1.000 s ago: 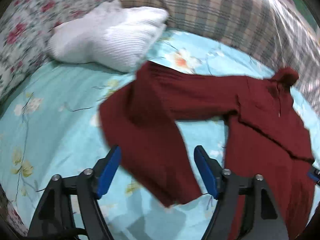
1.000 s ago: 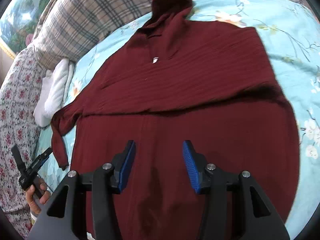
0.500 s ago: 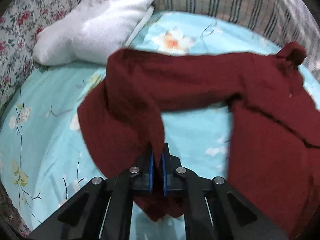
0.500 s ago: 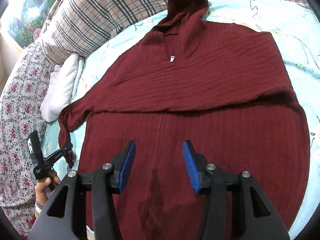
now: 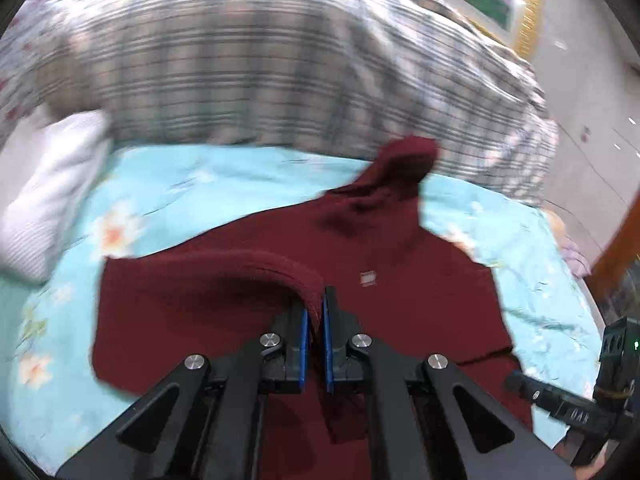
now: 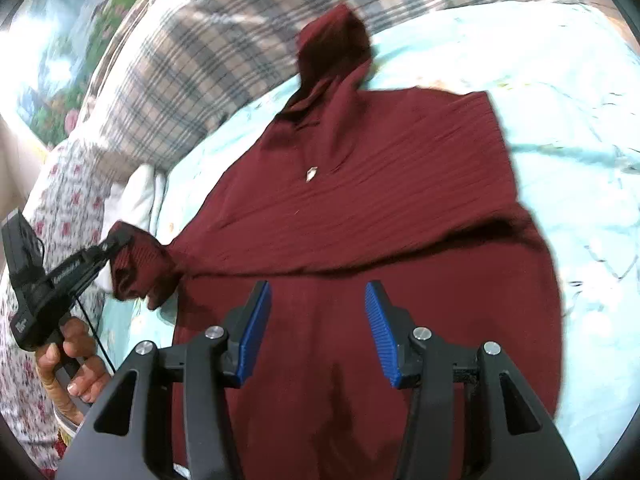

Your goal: Fold large clothes

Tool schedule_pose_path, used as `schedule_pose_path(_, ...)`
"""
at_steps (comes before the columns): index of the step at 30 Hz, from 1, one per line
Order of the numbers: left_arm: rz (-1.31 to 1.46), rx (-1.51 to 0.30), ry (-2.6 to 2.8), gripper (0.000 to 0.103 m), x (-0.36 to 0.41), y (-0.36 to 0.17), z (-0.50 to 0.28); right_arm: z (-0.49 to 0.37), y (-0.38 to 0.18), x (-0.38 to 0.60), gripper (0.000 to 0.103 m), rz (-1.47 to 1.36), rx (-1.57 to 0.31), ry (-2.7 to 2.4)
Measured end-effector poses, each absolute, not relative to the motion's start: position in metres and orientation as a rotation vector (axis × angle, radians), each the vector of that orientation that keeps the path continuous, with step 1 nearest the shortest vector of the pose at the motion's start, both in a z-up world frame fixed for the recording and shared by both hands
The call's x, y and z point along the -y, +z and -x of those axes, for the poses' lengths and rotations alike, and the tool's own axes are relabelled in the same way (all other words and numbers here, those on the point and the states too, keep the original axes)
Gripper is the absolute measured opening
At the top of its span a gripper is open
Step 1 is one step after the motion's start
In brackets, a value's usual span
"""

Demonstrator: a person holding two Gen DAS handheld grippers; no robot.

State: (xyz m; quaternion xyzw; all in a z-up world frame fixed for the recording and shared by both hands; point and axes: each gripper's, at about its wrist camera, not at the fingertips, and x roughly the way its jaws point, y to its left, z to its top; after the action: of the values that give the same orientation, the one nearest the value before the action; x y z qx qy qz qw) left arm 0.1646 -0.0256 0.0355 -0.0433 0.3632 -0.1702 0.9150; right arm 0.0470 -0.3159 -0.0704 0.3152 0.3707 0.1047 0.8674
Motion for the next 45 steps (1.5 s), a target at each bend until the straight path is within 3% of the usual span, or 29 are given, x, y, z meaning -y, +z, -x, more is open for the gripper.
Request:
schedule_pose_path(10,-0.005,-0.919,-0.432,0.005,0.153,-0.066,-0.228,-0.048,-0.089,0.374,0.05,-0.741,-0.757,0.092)
schedule_pose_path(12,-0.009,-0.954,-0.428,0.008,0.154,-0.081,-0.233,-0.054,-0.094,0.373,0.05,-0.743,-0.771,0.102)
schedule_pose_path(13,-0.001,-0.969,-0.433,0.015,0.15,-0.086,-0.233,-0.057,-0.095,0.371,0.05,-0.746,-0.777,0.11)
schedule_pose_path(17,0.022,-0.958,-0.482,0.033,0.123,-0.079,-0.213,-0.072,-0.099,0.358,0.063,-0.746,-0.79,0.149)
schedule_pose_path(20,0.014,-0.904,-0.474,0.043,0.089,-0.068,-0.183,-0.087,-0.098,0.345,0.064,-0.723,-0.801,0.185)
schedule_pose_path(28,-0.024,-0.876,-0.152,0.044,-0.037,-0.08,-0.145,-0.141,-0.106,0.305,0.064,-0.579,-0.836,0.247)
schedule_pose_path(35,0.088,-0.915,0.089,0.044,-0.109,-0.1,-0.166,-0.19,-0.126,0.293,0.064,-0.578,-0.887,0.244)
schedule_pose_path(37,0.076,-0.921,0.11,0.044,-0.107,-0.103,-0.174,-0.2,-0.129,0.283,0.051,-0.552,-0.911,0.249)
schedule_pose_path(38,0.071,-0.92,0.116,0.043,-0.105,-0.103,-0.178,-0.202,-0.128,0.279,0.017,-0.541,-0.922,0.257)
schedule_pose_path(39,0.069,-0.917,0.118,0.043,-0.103,-0.103,-0.182,-0.203,-0.126,0.278,0.005,-0.546,-0.925,0.263)
schedule_pose_path(45,0.073,-0.903,0.093,0.042,-0.1,-0.103,-0.202,-0.163,-0.075,0.326,0.005,-0.646,-0.698,0.225)
